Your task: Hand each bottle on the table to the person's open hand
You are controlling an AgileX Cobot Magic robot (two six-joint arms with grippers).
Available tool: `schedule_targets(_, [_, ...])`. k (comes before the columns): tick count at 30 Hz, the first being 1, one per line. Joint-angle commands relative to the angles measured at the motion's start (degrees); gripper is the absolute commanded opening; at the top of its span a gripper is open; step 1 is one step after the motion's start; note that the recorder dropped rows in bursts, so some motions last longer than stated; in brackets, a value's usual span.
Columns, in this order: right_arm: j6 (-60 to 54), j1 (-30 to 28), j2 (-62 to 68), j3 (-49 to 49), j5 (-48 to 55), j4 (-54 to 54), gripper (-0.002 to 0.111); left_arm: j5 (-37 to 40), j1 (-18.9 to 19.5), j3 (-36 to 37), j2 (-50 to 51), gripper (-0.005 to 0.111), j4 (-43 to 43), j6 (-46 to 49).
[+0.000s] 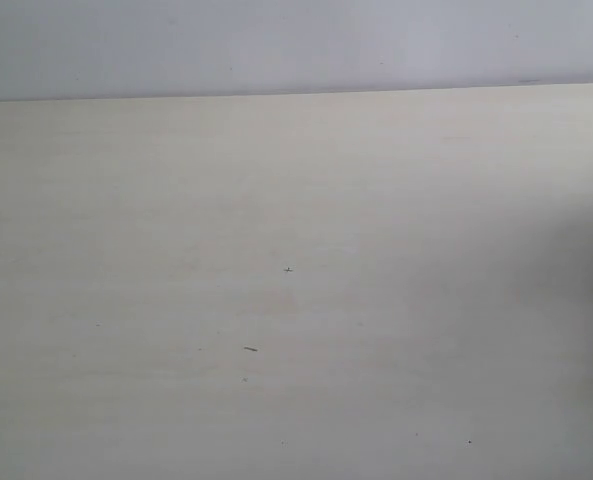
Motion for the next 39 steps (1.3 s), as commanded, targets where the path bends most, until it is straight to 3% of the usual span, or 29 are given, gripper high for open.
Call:
schedule_targets(1, [-0.11, -0.02, -0.20, 0.26, -0.44, 0.04, 0.000, -0.17, 0.27, -0.05, -0.37, 0.002, -0.91, 1.40])
schedule_targets(16, [-1.39, -0.06, -0.20, 0.19, -3.62, -2.20, 0.000, -0.17, 0.27, -0.05, -0.37, 0.002, -0.91, 1.53])
schedule_targets(23, [-5.70, -17.08, -0.20, 0.19, -15.77, -2.75, 0.000, -0.17, 0.27, -0.05, -0.37, 0.002, -0.91, 1.53])
schedule_targets(27, [-6.52, -23.95, -0.20, 0.19, -16.27, -4.27, 0.000, -0.17, 0.27, -0.05, -0.37, 0.002, -0.91, 1.53])
schedule_targets(34, [-6.52, -24.84, -0.20, 5.12, -26.21, -5.15, 0.000, -0.17, 0.27, -0.05, -0.37, 0.002, -0.91, 1.53])
schedule_targets(39, [-6.89, -24.84, -0.20, 5.12, -23.72, -7.43, 0.000, -0.17, 0.27, -0.05, -0.37, 0.002, -0.91, 1.53])
